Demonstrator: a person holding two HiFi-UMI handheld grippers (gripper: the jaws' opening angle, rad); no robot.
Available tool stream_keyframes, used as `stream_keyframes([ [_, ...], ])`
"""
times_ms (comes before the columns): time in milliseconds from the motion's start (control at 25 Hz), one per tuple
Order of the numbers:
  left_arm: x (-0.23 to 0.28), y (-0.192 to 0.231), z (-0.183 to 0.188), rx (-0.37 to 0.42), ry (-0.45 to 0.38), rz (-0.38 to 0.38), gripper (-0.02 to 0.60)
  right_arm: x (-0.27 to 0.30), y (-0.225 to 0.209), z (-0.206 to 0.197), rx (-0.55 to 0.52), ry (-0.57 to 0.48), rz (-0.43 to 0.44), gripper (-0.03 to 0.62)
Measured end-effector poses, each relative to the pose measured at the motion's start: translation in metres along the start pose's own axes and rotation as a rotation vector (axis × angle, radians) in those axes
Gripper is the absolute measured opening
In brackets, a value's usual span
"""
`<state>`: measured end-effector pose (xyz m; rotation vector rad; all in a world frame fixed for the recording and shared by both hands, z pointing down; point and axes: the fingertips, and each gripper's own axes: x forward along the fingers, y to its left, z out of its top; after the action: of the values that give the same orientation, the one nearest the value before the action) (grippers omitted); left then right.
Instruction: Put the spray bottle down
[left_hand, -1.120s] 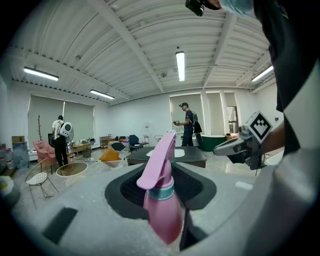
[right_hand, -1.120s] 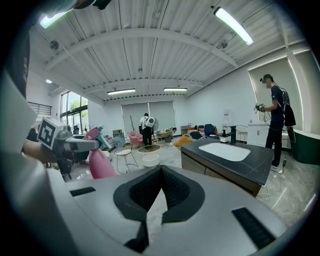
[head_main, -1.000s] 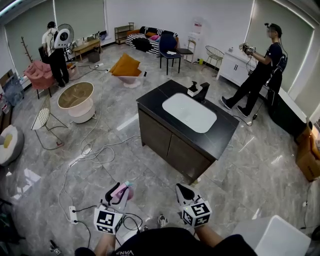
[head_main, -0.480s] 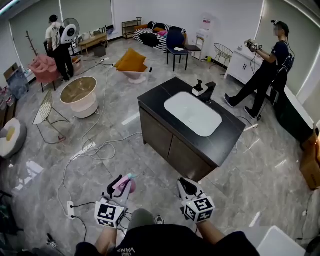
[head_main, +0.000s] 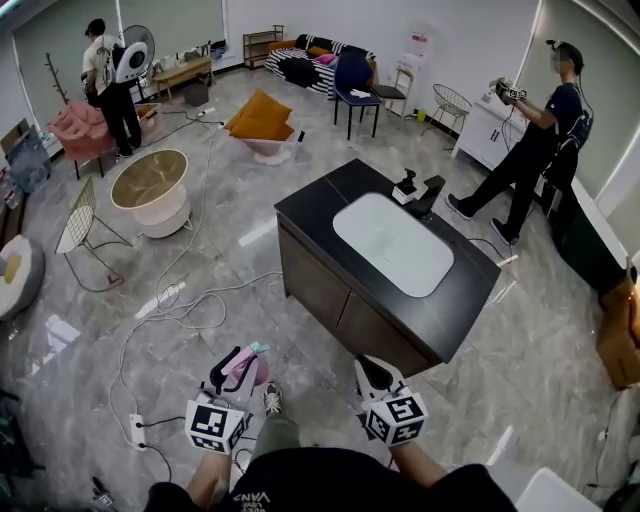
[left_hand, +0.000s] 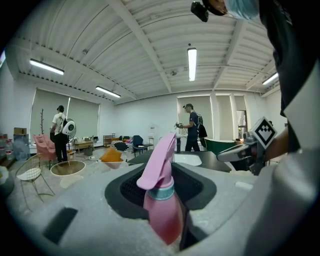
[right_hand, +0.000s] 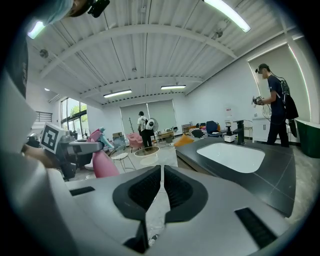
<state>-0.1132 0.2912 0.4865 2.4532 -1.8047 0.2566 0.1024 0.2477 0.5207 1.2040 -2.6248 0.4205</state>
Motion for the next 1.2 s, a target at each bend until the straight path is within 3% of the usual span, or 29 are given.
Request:
stream_keyframes([
  [600,0.128,0.157,0.037,0.032,0.004,-0.144,0.146,0.167,-0.012,0.078,0.068,-0.065,-0.161,0.008],
  [960,0.179,0.200,0.034,0.029,0.015,-0.205,0.146,0.205,-0.023,0.079,0.100,-0.044,-0.233,0.003],
  [1200,0.227,0.211,0.037,0.048,0.014,-0.217,0.146,0.240,-0.051,0.085,0.110,-0.037,-0.227,0.003],
])
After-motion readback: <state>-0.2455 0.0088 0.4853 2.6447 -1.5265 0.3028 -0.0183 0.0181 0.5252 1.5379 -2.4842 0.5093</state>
